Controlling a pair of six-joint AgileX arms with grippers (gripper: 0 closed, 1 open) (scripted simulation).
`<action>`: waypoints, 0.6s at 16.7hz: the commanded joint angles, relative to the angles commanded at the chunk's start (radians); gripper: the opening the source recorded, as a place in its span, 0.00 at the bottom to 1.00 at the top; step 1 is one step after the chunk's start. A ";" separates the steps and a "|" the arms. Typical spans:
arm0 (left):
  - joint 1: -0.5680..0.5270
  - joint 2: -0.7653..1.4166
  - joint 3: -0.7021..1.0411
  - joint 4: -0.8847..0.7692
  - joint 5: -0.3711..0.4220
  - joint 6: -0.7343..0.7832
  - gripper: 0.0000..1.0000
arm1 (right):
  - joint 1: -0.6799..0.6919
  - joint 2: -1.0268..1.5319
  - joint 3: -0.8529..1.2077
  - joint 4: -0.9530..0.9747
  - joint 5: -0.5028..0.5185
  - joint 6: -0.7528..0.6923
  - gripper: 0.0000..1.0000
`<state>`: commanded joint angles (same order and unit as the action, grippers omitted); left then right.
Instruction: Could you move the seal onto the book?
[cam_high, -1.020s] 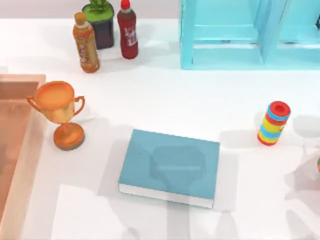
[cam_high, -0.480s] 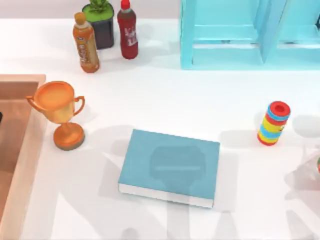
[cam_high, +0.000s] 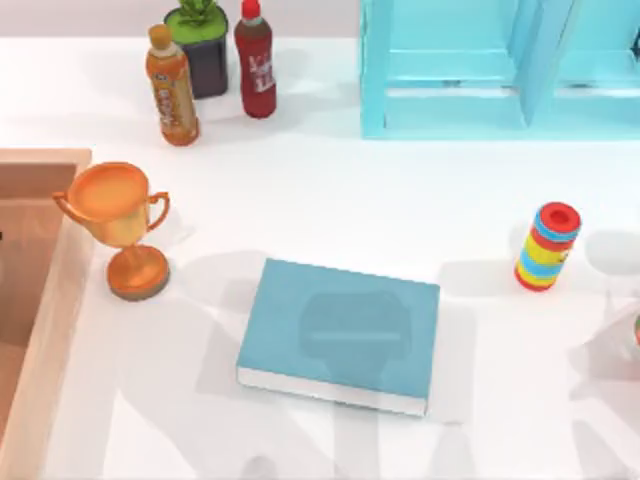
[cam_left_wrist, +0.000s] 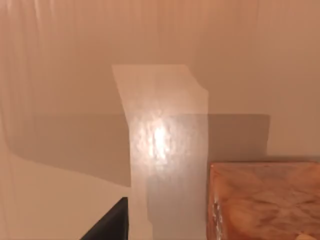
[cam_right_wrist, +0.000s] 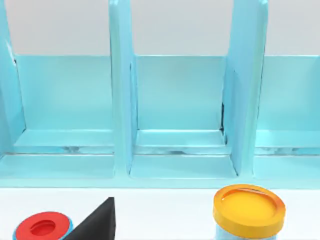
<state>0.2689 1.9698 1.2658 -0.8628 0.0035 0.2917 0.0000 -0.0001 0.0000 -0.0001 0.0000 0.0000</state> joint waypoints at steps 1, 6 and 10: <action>0.000 0.000 0.000 0.000 0.000 0.000 0.70 | 0.000 0.000 0.000 0.000 0.000 0.000 1.00; 0.000 0.000 0.000 0.000 0.000 0.000 0.32 | 0.000 0.000 0.000 0.000 0.000 0.000 1.00; 0.000 0.000 0.000 0.000 0.000 0.000 0.02 | 0.000 0.000 0.000 0.000 0.000 0.000 1.00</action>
<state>0.2689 1.9698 1.2658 -0.8628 0.0035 0.2917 0.0000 -0.0001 0.0000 -0.0001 0.0000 0.0000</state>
